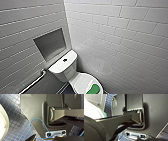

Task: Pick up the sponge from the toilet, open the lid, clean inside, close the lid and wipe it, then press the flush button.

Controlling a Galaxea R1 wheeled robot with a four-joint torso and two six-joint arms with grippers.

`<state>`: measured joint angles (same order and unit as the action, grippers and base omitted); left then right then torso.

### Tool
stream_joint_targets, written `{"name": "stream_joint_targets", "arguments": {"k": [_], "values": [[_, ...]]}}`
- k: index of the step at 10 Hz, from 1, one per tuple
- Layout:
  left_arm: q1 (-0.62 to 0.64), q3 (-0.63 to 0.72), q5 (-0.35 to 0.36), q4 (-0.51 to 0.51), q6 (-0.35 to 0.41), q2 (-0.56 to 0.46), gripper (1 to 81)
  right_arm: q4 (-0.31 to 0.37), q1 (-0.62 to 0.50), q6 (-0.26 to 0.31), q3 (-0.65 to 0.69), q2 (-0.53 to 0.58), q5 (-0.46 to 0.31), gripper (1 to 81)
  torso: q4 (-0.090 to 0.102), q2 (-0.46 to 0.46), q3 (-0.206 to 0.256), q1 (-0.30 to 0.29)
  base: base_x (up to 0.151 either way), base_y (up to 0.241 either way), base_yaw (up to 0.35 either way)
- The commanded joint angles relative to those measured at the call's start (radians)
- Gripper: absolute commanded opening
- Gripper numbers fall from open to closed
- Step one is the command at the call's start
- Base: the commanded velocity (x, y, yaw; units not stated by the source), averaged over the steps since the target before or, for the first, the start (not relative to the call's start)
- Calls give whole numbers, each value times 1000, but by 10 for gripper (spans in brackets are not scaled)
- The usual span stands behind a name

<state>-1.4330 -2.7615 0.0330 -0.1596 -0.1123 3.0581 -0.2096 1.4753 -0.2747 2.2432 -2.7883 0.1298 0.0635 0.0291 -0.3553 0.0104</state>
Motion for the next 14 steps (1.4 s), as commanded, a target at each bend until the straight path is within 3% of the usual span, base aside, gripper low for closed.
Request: {"name": "stream_joint_targets", "arguments": {"k": [1,2,4,6,8,9,11,14], "values": [[2,3,-67,2,0,-4,811,99,-83,-265,-154,175,140,811,0,0,0,0,0,0,0],[1,3,-67,2,0,-2,811,98,-106,-308,-198,213,170,811,0,100,0,64,0,0,0],[1,3,-67,5,0,-1,811,95,-149,-365,-336,331,247,811,0,112,0,72,0,0,0],[-1,3,-68,3,0,4,811,95,-210,-368,-459,428,266,811,0,169,0,107,0,0,0],[-1,3,-68,2,0,4,811,90,-266,-367,-466,424,249,811,0,245,0,155,0,0,0],[-2,3,-68,2,0,4,811,93,-281,-367,-450,402,249,811,0,282,-95,178,0,0,0],[-7,2,-68,3,0,1,811,102,-312,-368,-404,378,246,811,0,339,-121,211,0,0,0],[-10,0,-68,5,0,1,811,99,-361,-368,-392,373,242,811,0,448,-224,280,0,0,0]]}}
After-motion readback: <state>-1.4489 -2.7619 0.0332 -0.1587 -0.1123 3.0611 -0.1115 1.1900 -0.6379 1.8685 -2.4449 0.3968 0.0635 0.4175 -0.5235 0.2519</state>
